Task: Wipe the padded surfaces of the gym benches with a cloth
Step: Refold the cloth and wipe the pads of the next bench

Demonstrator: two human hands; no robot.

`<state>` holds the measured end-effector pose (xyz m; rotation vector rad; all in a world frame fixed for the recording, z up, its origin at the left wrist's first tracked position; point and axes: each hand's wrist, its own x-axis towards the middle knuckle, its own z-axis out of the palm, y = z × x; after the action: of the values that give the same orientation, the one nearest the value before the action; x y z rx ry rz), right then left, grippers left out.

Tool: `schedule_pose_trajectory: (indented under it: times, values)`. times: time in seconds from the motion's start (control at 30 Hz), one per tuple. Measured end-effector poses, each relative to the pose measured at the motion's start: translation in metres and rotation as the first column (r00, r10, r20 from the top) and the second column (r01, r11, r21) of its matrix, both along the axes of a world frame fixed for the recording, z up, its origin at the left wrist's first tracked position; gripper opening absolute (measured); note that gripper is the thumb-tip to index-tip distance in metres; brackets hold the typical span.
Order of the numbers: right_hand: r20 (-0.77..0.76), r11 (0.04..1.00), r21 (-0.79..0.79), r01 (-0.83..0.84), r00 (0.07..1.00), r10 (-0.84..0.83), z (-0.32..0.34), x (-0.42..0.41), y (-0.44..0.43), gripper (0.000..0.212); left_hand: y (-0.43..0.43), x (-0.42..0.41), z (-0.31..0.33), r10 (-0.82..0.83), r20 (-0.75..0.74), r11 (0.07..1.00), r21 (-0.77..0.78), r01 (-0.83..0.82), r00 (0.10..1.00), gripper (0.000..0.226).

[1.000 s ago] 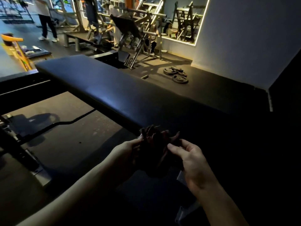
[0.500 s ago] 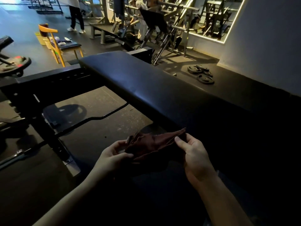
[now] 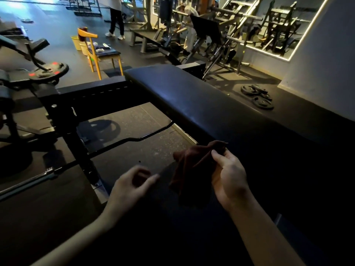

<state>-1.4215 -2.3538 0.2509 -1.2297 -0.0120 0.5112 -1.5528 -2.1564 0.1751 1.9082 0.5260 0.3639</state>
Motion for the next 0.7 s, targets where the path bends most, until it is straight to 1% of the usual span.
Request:
schedule_pose_trajectory:
  times: [0.03, 0.07, 0.1, 0.13, 0.2, 0.27, 0.33, 0.4, 0.43, 0.47, 0.53, 0.57, 0.6, 0.63, 0.67, 0.7]
  values:
    - [-0.009, 0.999, -0.014, -0.036, 0.999, 0.036, 0.004, 0.001, 0.003, 0.027, 0.008, 0.013, 0.006, -0.004, -0.014, 0.999, -0.042, 0.003, 1.000, 0.045]
    - [-0.013, 0.998, -0.025, -0.064, 0.998, 0.064, 0.008, 0.002, 0.005, 0.028, 0.015, 0.026, 0.012, -0.058, -0.035, 0.991, -0.122, 0.053, 0.998, 0.059]
    - [-0.016, 0.996, -0.029, -0.079, 0.997, 0.079, 0.011, 0.004, 0.008, 0.029, 0.018, 0.037, 0.018, -0.151, -0.053, 0.963, -0.235, 0.135, 0.987, 0.068]
    - [-0.014, 0.996, -0.022, -0.091, 0.996, 0.091, 0.014, 0.005, 0.009, 0.030, 0.018, 0.046, 0.024, -0.251, -0.060, 0.904, -0.370, 0.212, 0.966, 0.069]
    - [-0.007, 0.996, -0.005, -0.087, 0.996, 0.087, 0.019, 0.010, 0.012, 0.030, 0.016, 0.056, 0.029, -0.410, -0.043, 0.751, -0.583, 0.310, 0.911, 0.052]
    - [-0.014, 0.995, 0.056, -0.080, 0.997, 0.081, 0.024, 0.015, 0.013, 0.029, 0.017, 0.060, 0.023, -0.462, -0.008, 0.644, -0.691, 0.329, 0.887, 0.039]
    - [-0.031, 0.993, 0.104, -0.064, 0.997, 0.068, 0.025, 0.022, 0.010, 0.027, 0.020, 0.060, 0.018, -0.435, 0.014, 0.601, -0.740, 0.302, 0.901, 0.032]
    - [-0.050, 0.991, 0.105, -0.078, 0.995, 0.083, 0.022, 0.029, 0.006, 0.030, 0.022, 0.061, 0.019, -0.359, 0.005, 0.588, -0.775, 0.231, 0.933, 0.026]
    - [-0.059, 0.992, 0.030, -0.120, 0.991, 0.121, 0.015, 0.032, 0.004, 0.034, 0.023, 0.061, 0.021, -0.313, -0.013, 0.579, -0.795, 0.180, 0.950, 0.024]
    - [-0.071, 0.978, -0.093, -0.187, 0.981, 0.180, 0.005, 0.033, 0.002, 0.036, 0.023, 0.060, 0.022, -0.261, -0.053, 0.584, -0.804, 0.114, 0.964, 0.020]
    - [-0.126, 0.899, -0.318, -0.301, 0.953, 0.275, -0.015, 0.029, 0.002, 0.026, 0.023, 0.057, 0.025, -0.171, -0.156, 0.624, -0.781, -0.016, 0.973, 0.015]
    - [-0.145, 0.866, -0.384, -0.321, 0.947, 0.287, -0.023, 0.027, 0.003, 0.021, 0.023, 0.054, 0.024, -0.138, -0.198, 0.649, -0.758, -0.063, 0.970, 0.015]
    - [-0.152, 0.854, -0.410, -0.320, 0.947, 0.281, -0.030, 0.027, 0.004, 0.019, 0.022, 0.050, 0.023, -0.107, -0.242, 0.669, -0.735, -0.110, 0.964, 0.016]
    - [-0.151, 0.866, -0.401, -0.298, 0.954, 0.259, -0.032, 0.027, 0.006, 0.018, 0.021, 0.047, 0.021, -0.076, -0.277, 0.677, -0.719, -0.154, 0.958, 0.016]
    - [-0.141, 0.896, -0.362, -0.258, 0.965, 0.221, -0.032, 0.028, 0.009, 0.016, 0.018, 0.041, 0.021, -0.049, -0.300, 0.658, -0.727, -0.195, 0.953, 0.013]
    - [-0.123, 0.928, -0.309, -0.206, 0.977, 0.176, -0.032, 0.029, 0.012, 0.015, 0.015, 0.038, 0.022, -0.025, -0.309, 0.615, -0.754, -0.229, 0.951, 0.009]
